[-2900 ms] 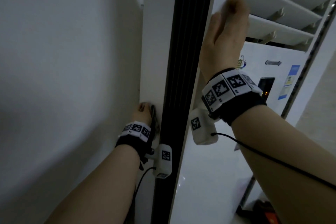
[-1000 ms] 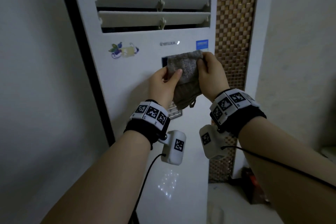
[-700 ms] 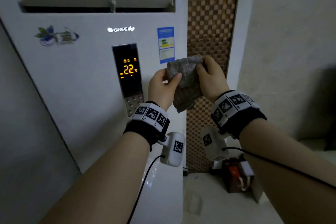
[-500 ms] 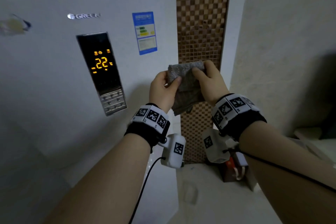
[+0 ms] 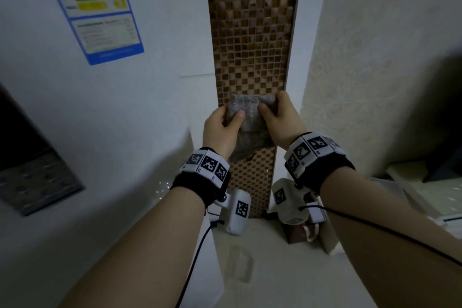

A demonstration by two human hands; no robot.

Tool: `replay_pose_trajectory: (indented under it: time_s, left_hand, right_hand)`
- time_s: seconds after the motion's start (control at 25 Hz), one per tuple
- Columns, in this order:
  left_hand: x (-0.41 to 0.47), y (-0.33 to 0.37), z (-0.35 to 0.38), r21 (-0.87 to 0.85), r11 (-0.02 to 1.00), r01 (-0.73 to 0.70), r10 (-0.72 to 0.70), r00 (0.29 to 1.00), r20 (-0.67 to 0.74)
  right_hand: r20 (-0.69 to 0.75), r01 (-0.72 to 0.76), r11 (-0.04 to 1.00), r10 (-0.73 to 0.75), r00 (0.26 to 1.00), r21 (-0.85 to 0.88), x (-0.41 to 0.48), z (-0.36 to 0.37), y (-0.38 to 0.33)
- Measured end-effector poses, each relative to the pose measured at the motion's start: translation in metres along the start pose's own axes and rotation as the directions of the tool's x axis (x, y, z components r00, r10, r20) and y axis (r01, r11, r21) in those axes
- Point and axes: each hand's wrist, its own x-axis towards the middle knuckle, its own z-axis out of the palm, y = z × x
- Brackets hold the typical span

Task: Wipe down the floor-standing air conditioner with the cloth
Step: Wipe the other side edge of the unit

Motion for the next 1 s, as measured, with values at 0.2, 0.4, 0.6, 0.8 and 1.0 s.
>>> replay_pose_trajectory:
  time_s: [0.2,0.4,0.6,0.8,1.0]
  left_hand:
    - [0.033,-0.038,0.028,0.05,0.991,0.125,-0.129,0.989,0.067]
    - [0.062,-0.068,0.059,0.148,0.978,0.149,-0.149,0.989,-0.012]
    - [0.076,-0.1,0.093,0.157,0.965,0.209,-0.18,0.967,-0.178]
    - [0.072,-0.156,0.125,0.174,0.931,0.32,-0.26,0.919,-0.296]
    - [0.062,-0.242,0.132,0.183,0.869,0.46,-0.373,0.851,-0.37]
  right_hand:
    - [-0.032,-0.031,0.999,0.032,0.999,0.032,0.043,0.006,0.045]
    - [0.028,-0.1,0.99,0.097,0.995,0.097,0.085,0.01,0.09]
    - [0.233,-0.105,0.983,0.069,0.97,0.15,0.127,0.013,0.139]
    - [0.43,-0.06,0.998,0.058,0.901,-0.008,0.148,0.03,0.206]
    - [0.471,-0.112,0.994,0.093,0.877,0.012,0.136,0.081,0.28]
